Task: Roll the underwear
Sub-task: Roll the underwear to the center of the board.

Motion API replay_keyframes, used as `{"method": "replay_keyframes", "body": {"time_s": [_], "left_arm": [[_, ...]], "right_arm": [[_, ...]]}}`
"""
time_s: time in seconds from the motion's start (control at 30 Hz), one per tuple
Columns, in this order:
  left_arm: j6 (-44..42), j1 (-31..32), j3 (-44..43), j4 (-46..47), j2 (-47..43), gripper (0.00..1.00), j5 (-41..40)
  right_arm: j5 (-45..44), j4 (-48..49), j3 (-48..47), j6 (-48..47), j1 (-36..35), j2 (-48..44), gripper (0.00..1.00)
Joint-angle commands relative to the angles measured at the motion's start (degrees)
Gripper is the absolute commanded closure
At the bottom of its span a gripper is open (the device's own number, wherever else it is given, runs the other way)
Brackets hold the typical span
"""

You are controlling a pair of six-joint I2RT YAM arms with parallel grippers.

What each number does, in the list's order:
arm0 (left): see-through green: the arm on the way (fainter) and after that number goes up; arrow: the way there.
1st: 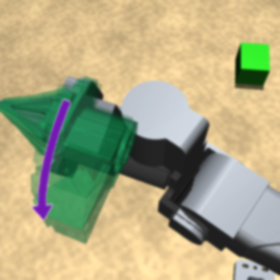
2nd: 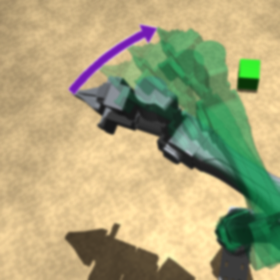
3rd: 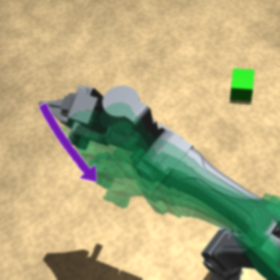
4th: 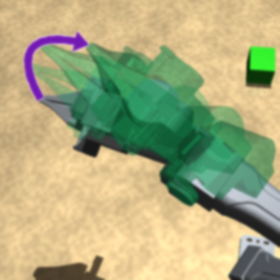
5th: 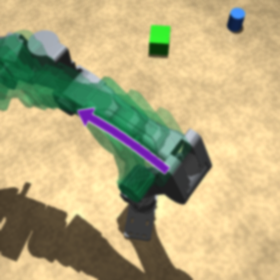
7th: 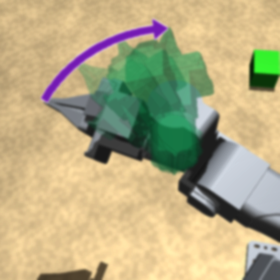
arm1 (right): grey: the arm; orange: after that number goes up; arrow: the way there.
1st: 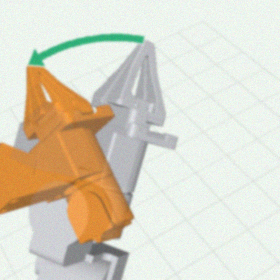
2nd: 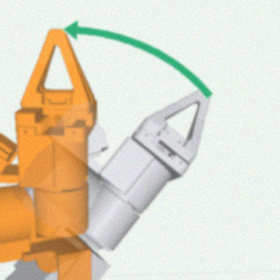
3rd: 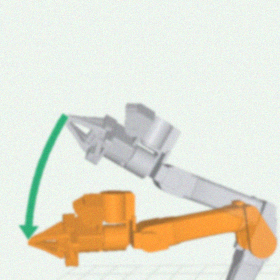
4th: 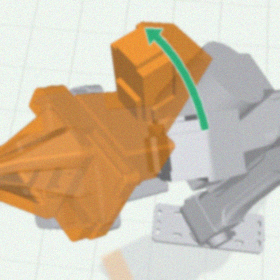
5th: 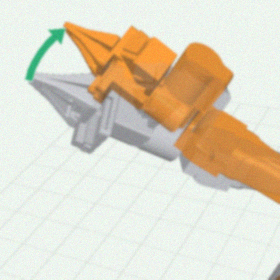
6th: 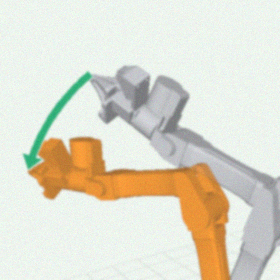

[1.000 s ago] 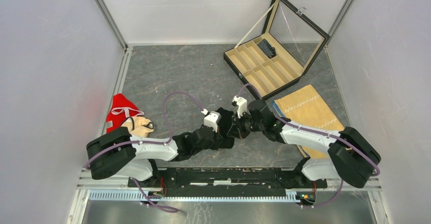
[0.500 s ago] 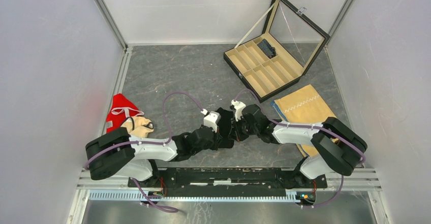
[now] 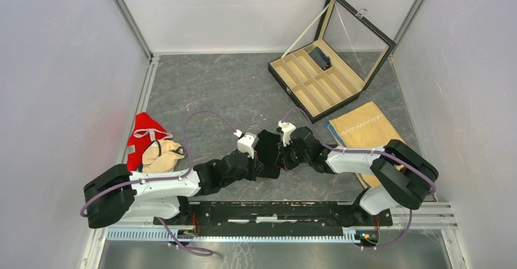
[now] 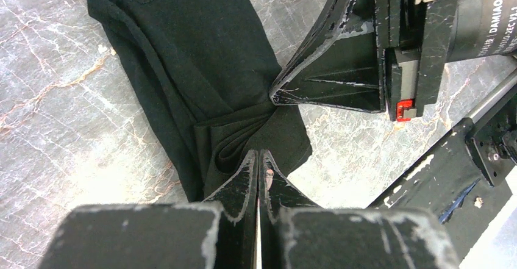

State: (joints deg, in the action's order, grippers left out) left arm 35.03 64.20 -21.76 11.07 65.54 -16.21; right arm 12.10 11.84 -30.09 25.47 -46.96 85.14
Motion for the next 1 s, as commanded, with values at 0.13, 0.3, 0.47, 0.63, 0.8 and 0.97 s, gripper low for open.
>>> {"method": "replay_keyframes", "body": {"time_s": [0.13,0.3,0.47,0.63,0.8,0.97], "left_arm": [[1.9,0.0,1.6,1.1,1.0,0.98,1.7],[2.9,0.0,3.3,2.7,3.2,0.98,0.3],[6.9,-0.1,3.3,-0.5,6.7,0.98,-3.8],[9.0,-0.1,4.8,0.0,7.2,0.98,-4.1],[8.7,-0.1,4.5,0.1,7.4,0.98,-3.9],[8.7,-0.3,4.3,0.2,7.5,0.98,-3.0]], "right_arm": [[-3.3,-3.2,1.5,-1.3,-0.6,2.1,1.0],[-3.5,-3.4,1.4,-1.5,-0.5,1.6,0.99],[-4.3,-5.5,-0.6,-5.6,-0.6,-1.1,0.85],[-8.1,-8.8,-4.1,-14.0,-0.6,-7.9,0.68],[-8.6,-2.2,0.1,-23.4,-0.5,-18.9,0.41],[-8.8,-1.1,-0.7,-30.4,-0.1,-23.6,0.22]]}}
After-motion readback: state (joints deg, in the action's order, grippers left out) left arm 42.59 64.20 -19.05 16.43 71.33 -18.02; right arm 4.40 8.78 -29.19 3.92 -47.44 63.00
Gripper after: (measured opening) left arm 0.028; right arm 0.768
